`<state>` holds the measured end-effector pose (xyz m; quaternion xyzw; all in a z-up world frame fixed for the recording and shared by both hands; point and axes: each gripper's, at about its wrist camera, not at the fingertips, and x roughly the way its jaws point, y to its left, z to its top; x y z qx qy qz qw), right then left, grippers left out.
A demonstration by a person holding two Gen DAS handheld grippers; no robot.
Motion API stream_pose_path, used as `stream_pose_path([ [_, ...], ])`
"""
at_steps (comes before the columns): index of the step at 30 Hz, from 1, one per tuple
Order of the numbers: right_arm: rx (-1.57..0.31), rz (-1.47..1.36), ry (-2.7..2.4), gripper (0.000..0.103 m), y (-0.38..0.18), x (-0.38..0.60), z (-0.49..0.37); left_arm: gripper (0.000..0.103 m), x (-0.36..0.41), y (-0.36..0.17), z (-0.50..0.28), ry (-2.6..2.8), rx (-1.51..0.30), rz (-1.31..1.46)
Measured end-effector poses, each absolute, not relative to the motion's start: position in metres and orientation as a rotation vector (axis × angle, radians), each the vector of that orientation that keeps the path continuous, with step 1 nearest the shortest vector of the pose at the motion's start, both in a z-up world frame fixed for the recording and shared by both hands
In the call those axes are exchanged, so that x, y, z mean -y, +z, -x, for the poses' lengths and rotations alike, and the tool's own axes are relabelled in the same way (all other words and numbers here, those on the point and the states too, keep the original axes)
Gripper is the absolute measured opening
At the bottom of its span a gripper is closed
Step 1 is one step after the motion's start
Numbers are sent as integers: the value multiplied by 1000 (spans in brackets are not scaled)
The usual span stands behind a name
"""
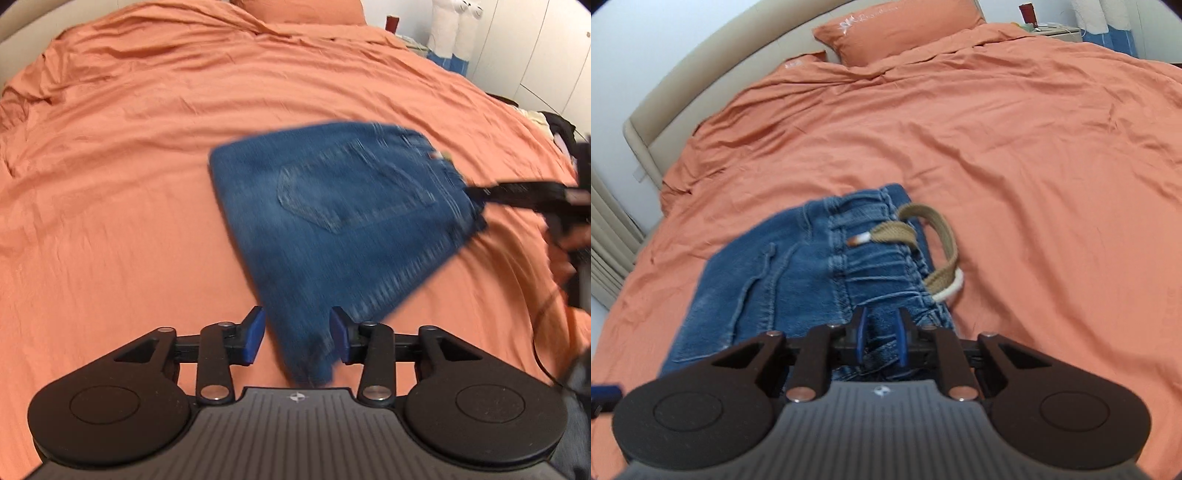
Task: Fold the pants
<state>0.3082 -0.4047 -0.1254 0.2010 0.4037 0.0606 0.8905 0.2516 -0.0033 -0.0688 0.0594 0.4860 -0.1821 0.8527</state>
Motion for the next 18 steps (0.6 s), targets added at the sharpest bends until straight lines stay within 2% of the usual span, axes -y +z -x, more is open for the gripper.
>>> stream_pose_path([
  [3, -829, -419, 124, 5, -132, 405, -310, 57, 9, -88, -237, -373, -1032, -140],
  [7, -817, -414, 133, 5, -132, 406, -309, 55, 14, -110, -232, -298, -1000, -155],
  [8, -814, -409, 137, 5, -133, 406, -308, 53, 13, -112, -236, -279, -990, -141],
  [11, -809, -410, 143, 5, -135, 407, -307, 34, 11, -117, -249, -263, -1005, -51],
  [13, -808, -420, 144, 5, -136, 408, -307, 21, 23, -118, -253, -242, -1002, -120],
  [18, -809, -411, 144, 3, -138, 408, -308, 17, 53, -105, -233, -259, -930, -500],
])
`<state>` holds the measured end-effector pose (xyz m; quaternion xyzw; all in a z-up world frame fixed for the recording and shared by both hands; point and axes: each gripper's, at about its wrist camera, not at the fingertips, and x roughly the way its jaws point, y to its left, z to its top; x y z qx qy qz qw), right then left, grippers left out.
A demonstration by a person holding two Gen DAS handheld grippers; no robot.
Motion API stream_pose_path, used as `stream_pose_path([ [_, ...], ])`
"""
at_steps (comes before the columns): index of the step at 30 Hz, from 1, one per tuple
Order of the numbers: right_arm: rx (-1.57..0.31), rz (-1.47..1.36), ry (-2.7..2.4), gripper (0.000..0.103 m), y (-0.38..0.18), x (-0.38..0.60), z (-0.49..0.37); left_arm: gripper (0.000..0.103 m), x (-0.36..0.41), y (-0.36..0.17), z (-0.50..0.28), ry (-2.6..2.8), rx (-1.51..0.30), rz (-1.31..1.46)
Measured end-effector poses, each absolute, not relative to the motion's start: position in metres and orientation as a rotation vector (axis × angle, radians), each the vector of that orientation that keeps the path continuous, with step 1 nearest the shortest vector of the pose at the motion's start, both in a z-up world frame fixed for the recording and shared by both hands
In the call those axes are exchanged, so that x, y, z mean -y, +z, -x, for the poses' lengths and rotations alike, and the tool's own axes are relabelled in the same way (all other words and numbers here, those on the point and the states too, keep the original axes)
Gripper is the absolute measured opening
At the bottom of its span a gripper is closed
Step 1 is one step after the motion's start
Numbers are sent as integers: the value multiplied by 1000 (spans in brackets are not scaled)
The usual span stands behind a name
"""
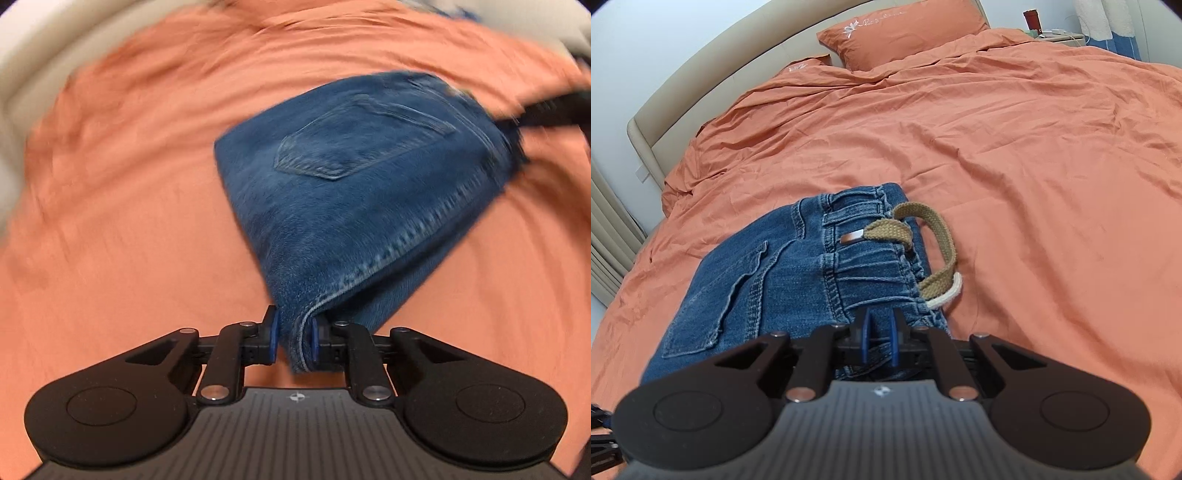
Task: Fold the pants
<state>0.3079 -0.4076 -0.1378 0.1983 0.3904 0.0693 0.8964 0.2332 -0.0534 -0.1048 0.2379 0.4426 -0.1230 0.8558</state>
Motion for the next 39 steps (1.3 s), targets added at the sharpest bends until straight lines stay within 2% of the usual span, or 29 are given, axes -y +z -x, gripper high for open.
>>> stream_pose_path([
  [4, -824, -405, 148, 3, -140, 407, -308, 16, 63, -110, -220, -289, -915, -654],
  [11, -855, -399, 157, 2, -146, 410, -311, 15, 48, -147, -231, -285, -1019, -519],
  [18, -846, -307, 151, 2, -149, 402, -309, 16, 31, -132, -234, -304, -1080, -406],
  [21, -848, -325, 145, 2, -147, 405, -307, 20, 26, -124, -221, -323, -1078, -403],
  [24, -829, -301, 145, 3, -142, 404, -300, 20, 19, -111, -214, -317, -1079, -376],
  [25, -819, -281, 153, 6, -139, 402, -298, 21, 18, -106, -211, -312, -1072, -371],
  [27, -802, -238, 166, 8, -133, 398, -293, 27, 16, -92, -210, -297, -1042, -366],
  [28, -797, -229, 169, 11, -130, 398, -291, 30, 16, -85, -210, -290, -1029, -367],
  [30, -790, -240, 173, 38, -122, 402, -287, 30, 14, -75, -216, -280, -1019, -370],
  [31, -785, -250, 182, 59, -118, 405, -285, 31, 14, -71, -219, -276, -1015, -370],
  [36, -786, -329, 221, 69, -98, 424, -289, 37, 15, -62, -244, -284, -991, -355],
  [39, -827, -356, 260, 77, -96, 434, -304, 46, 15, -65, -264, -301, -987, -316],
])
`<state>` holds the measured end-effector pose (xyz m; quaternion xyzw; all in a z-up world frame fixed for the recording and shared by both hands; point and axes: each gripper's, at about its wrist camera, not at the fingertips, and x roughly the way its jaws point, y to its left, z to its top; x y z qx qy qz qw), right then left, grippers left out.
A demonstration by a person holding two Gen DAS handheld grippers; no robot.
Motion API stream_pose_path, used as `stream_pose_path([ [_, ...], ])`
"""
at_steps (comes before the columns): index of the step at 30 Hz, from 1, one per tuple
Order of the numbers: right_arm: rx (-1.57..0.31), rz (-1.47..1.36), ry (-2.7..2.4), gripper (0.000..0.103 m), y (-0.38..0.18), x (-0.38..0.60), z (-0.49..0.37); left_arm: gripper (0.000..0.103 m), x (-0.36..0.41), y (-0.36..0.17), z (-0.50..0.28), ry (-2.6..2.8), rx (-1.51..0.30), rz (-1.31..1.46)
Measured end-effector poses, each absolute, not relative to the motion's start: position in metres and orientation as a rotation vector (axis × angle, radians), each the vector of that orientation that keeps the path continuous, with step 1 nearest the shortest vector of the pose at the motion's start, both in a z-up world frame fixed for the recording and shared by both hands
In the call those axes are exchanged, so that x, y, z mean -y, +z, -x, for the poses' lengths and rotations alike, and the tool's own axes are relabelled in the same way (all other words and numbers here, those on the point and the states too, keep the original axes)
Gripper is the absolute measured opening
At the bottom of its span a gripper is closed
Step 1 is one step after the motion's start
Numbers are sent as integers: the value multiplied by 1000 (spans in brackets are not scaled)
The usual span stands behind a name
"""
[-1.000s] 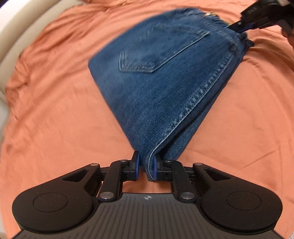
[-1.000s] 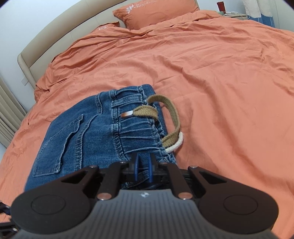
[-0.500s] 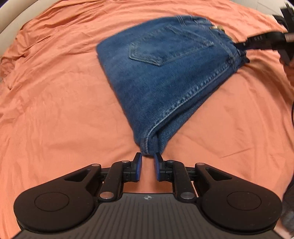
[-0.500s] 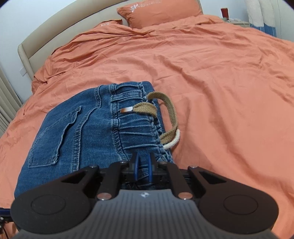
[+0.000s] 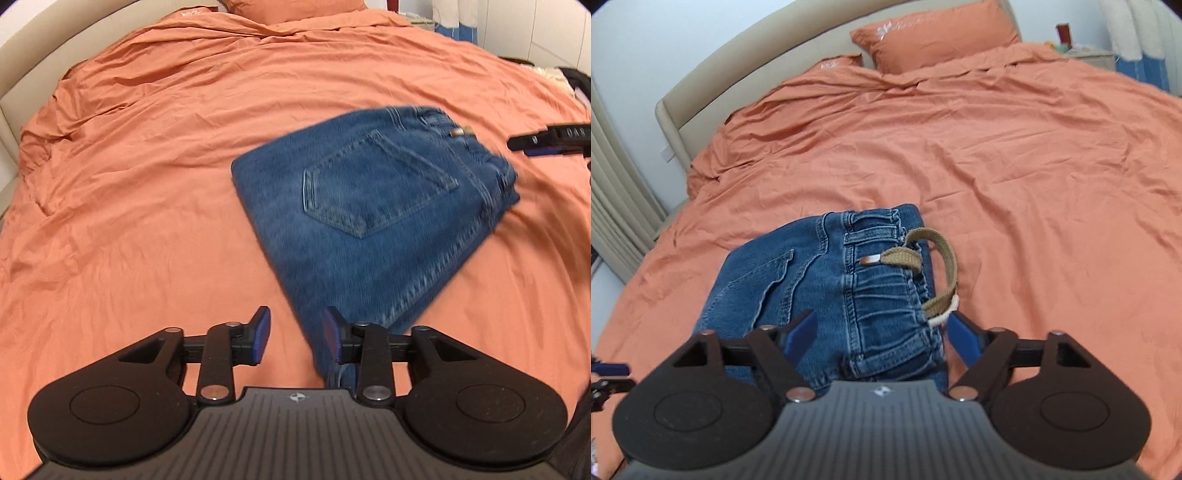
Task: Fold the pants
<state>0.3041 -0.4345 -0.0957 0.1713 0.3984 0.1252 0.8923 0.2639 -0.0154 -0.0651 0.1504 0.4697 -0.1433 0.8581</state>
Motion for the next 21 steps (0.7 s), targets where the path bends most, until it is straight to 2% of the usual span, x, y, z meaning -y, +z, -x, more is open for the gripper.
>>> stream_pose_path([
  [1, -845, -355, 268, 77, -96, 436, -310, 51, 15, -67, -272, -309, -985, -295],
  [5, -908, -384, 288, 77, -105, 445, -338, 55, 10, -80, -306, -316, -1002, -203],
  [7, -941, -449, 309, 77, -114, 452, -354, 66, 6, -87, -322, -292, -997, -154],
  [9, -974, -550, 324, 77, -127, 462, -369, 70, -1, -96, -339, -278, -993, -82],
  [19, -1074, -800, 432, 78, -184, 477, -419, 69, -62, -164, -394, -302, -1044, 553],
  [21, -1069, -807, 452, 71, -188, 474, -423, 69, -71, -172, -396, -321, -1029, 625],
])
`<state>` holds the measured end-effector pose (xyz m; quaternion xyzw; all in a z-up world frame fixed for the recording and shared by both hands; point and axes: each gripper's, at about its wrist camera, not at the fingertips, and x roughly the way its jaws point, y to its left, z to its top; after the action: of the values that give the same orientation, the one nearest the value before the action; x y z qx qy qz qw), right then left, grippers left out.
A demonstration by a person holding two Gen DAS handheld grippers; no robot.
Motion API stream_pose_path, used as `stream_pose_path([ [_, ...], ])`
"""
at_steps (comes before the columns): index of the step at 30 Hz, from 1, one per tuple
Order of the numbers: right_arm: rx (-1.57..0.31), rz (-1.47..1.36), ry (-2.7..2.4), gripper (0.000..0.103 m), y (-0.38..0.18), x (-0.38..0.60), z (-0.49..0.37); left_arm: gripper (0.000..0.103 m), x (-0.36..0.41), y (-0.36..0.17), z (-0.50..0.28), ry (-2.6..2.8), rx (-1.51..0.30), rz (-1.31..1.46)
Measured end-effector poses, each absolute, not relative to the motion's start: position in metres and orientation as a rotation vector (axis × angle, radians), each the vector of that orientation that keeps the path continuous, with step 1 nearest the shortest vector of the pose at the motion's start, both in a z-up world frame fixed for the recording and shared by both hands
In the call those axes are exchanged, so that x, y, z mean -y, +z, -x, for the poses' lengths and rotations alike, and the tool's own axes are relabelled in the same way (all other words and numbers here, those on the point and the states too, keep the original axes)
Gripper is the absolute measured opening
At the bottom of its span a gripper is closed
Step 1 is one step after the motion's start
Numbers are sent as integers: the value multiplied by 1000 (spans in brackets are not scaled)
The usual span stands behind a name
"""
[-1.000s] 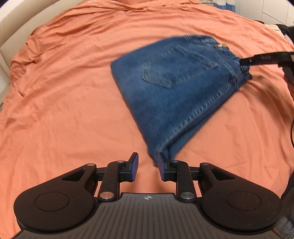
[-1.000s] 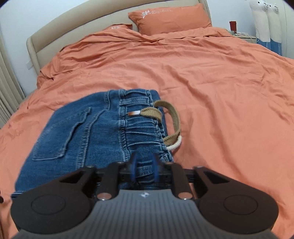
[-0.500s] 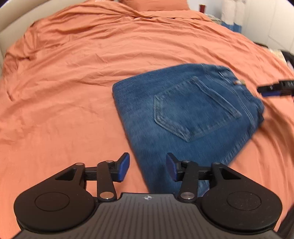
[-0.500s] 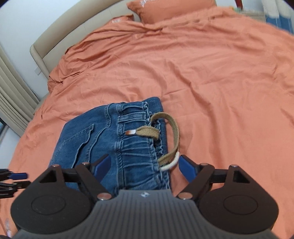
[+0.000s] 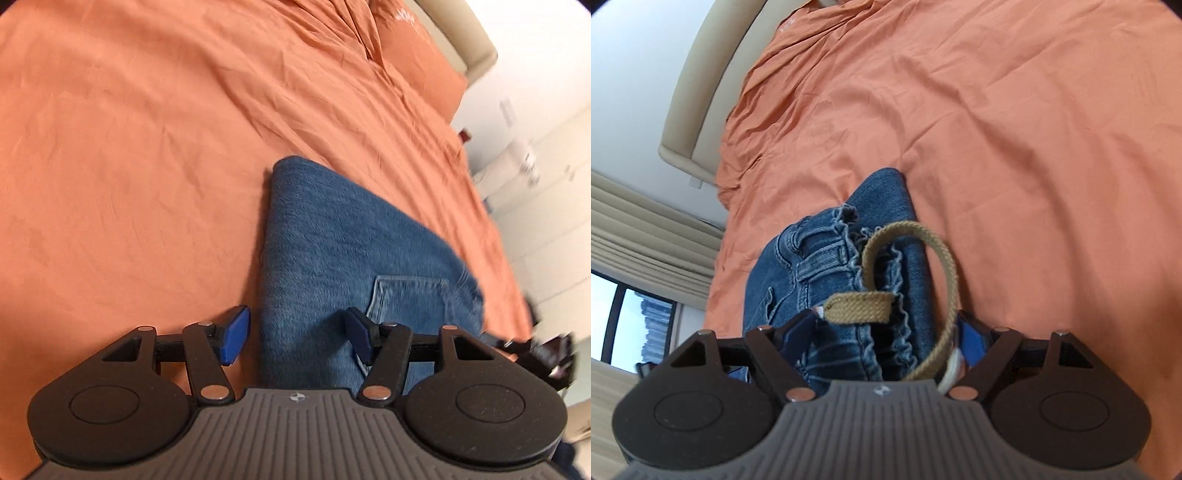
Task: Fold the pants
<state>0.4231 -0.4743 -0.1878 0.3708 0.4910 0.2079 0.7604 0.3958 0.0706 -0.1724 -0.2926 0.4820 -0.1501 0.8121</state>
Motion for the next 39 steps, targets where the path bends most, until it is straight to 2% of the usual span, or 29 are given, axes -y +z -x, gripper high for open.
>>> stream_pose_path([
  [1, -1069, -815, 469, 64, -190, 473, -425, 68, -75, -177, -396, -329, -1022, 660],
  [3, -1071, -836, 493, 57, -194, 472, -428, 66, -82, -185, -399, -346, -1011, 720],
  [5, -1057, -805, 521, 46, -192, 467, -428, 57, -84, -191, -400, -370, -1005, 756],
  [6, -1049, -785, 522, 43, -190, 465, -428, 42, -84, -193, -401, -387, -1007, 777],
  [8, -1036, -765, 522, 35, -185, 463, -427, 30, -84, -195, -403, -386, -1011, 808],
  [9, -1033, -751, 517, 33, -181, 463, -427, 19, -83, -194, -403, -377, -1013, 812],
  [12, -1029, -693, 499, 28, -165, 456, -426, 10, -77, -185, -402, -342, -1002, 788],
  [17, -1005, -630, 467, 22, -136, 447, -421, 6, -69, -153, -393, -334, -967, 694],
  [21, -977, -591, 469, 20, -106, 433, -412, 6, -71, -123, -384, -336, -943, 627],
  [28, -960, -579, 554, 20, -68, 372, -400, 6, -133, -55, -357, -266, -889, 516],
  [34, -981, -609, 660, 20, -71, 280, -398, 6, -201, -14, -330, -149, -885, 405],
  [39, -1029, -640, 727, 20, -90, 207, -404, 6, -248, -18, -322, -64, -918, 371],
])
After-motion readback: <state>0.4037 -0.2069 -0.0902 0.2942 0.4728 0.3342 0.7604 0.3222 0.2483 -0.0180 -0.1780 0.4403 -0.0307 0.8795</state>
